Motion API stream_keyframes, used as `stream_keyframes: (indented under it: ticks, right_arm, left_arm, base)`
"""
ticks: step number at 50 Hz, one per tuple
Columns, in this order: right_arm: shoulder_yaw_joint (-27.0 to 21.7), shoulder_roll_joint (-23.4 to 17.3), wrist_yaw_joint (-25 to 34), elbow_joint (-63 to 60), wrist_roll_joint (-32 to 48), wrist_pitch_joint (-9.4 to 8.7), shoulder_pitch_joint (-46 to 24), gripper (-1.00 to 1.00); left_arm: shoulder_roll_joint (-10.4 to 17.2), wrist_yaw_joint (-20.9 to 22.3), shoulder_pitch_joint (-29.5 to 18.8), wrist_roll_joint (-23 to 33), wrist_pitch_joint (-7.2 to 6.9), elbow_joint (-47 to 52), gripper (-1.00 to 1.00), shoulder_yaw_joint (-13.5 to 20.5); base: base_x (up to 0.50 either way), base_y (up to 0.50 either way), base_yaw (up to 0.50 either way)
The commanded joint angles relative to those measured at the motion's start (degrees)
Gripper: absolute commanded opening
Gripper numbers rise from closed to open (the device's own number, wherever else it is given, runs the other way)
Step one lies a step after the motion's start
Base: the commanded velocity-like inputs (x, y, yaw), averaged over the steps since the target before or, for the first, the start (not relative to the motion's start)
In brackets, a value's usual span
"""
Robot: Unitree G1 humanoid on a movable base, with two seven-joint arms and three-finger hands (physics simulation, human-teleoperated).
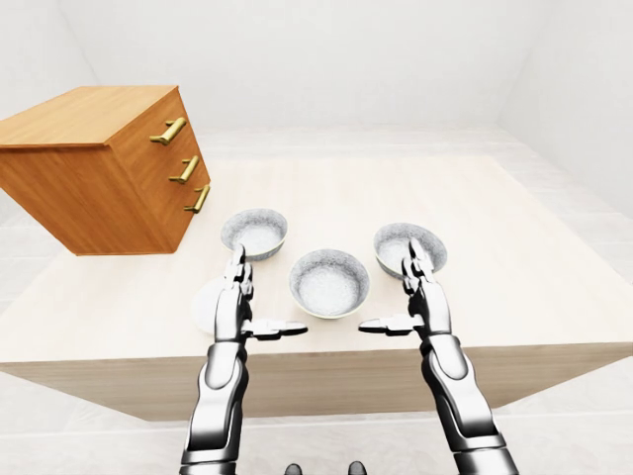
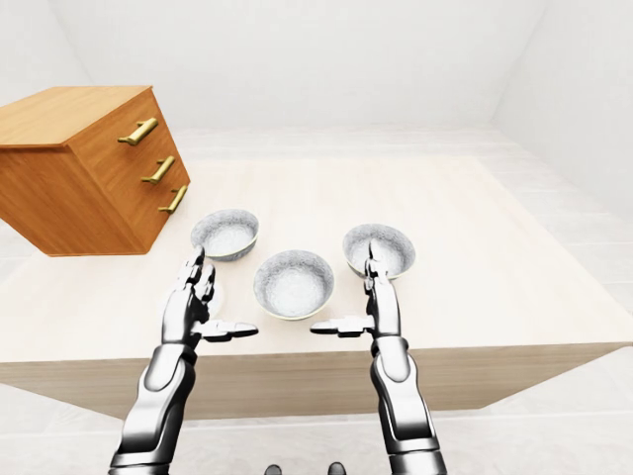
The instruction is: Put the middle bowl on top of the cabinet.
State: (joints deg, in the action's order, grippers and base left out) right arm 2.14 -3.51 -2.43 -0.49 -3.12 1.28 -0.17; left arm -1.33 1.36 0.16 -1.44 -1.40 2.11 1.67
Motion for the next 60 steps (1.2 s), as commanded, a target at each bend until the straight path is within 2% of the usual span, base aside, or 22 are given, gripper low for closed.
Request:
stream_keyframes:
  ticks: [1, 2, 4, 8, 11, 18, 22, 26, 36, 41, 47, 54, 56, 60]
  right_arm:
    - [0.08, -2.27, -0.25, 0.46, -2.27, -0.63, -0.24, 1.0]
    - [-0.5, -1.7, 0.21, -0.31, -1.58, -0.96, -0.06, 1.0]
    - [-1.32, -0.81, 1.29, -2.03, -0.6, -1.93, 0.48, 1.0]
    - [-2.09, 0.32, 2.6, -7.84, 1.18, -5.24, 1.9, 1.0]
    - [-2.3, 0.74, 3.12, -10.8, 2.11, -6.28, 1.89, 1.0]
    - [-2.93, 1.67, 4.46, -20.77, 2.47, -6.28, 2.6, 1.0]
    - [-2.7, 1.31, 5.34, -27.59, 3.93, -6.28, 3.65, 1.0]
    - [-3.84, 1.23, 6.58, -32.93, 3.8, -6.28, 3.81, 1.0]
    - [-5.97, 1.9, 8.8, -42.2, 2.79, -6.28, 6.45, 1.0]
    - [-6.36, 2.24, 9.18, -44.29, 2.72, -6.28, 7.39, 1.0]
    - [-5.77, 2.61, 10.11, -46.64, 3.45, -6.28, 9.68, 1.0]
    - [-6.33, 2.78, 10.58, -46.76, 3.74, -6.28, 9.34, 1.0]
    - [-6.56, 2.7, 10.37, -45.11, 4.09, -6.28, 8.1, 1.0]
    - [-6.6, 2.77, 10.54, -45.78, 3.99, -6.28, 8.32, 1.0]
  left_arm:
    - [1.92, 1.72, 2.36, 0.69, -1.79, 4.4, 1.0, 1.02]
    - [2.01, 1.78, 3.14, 0.41, -2.81, 6.59, 1.0, 1.01]
    - [2.17, 1.82, 4.09, 0.24, -3.6, 8.98, 1.0, 1.01]
    - [2.6, 2.07, 5.72, 0.5, -3.6, 14.45, 1.0, 1.06]
    - [2.71, 2.3, 6.1, 0.32, -3.6, 17.55, 1.0, 1.28]
    - [2.79, 3.39, 7.49, -1.17, -3.6, 26.19, 1.0, 2.88]
    - [2.85, 3.64, 7.97, -2.61, -3.6, 32.76, 1.0, 5.35]
    - [2.83, 4.73, 7.91, -3.9, -3.6, 32.97, 1.0, 7.66]
    - [2.97, 6.46, 8.6, -8.03, -3.6, 44.27, 1.0, 14.33]
    - [2.29, 7.6, 9.73, -7.29, -3.6, 44.97, 1.0, 14.13]
    - [2.12, 7.35, 7.97, -6.61, -3.6, 43.59, 1.0, 14.82]
    - [1.53, 10.13, 11.26, -7.06, -3.6, 47.0, 1.0, 14.88]
    - [1.45, 10.31, 10.44, -7.81, -3.6, 47.08, 1.0, 15.96]
    - [1.38, 10.52, 10.05, -7.11, -3.6, 45.71, 1.0, 15.8]
  base:
    - [0.0, 0.0, 0.0]
    - [0.0, 0.0, 0.0]
    - [0.0, 0.0, 0.0]
    - [0.0, 0.0, 0.0]
    - [0.0, 0.0, 0.0]
    - [0.0, 0.0, 0.0]
    - [0.0, 0.0, 0.0]
    - [0.0, 0.0, 0.0]
    - [0.0, 0.0, 0.0]
    - [0.0, 0.0, 0.0]
    - [0.0, 0.15, 0.0]
    - [0.0, 0.49, 0.0]
    - [0.0, 0.5, 0.0]
    - [0.0, 0.5, 0.0]
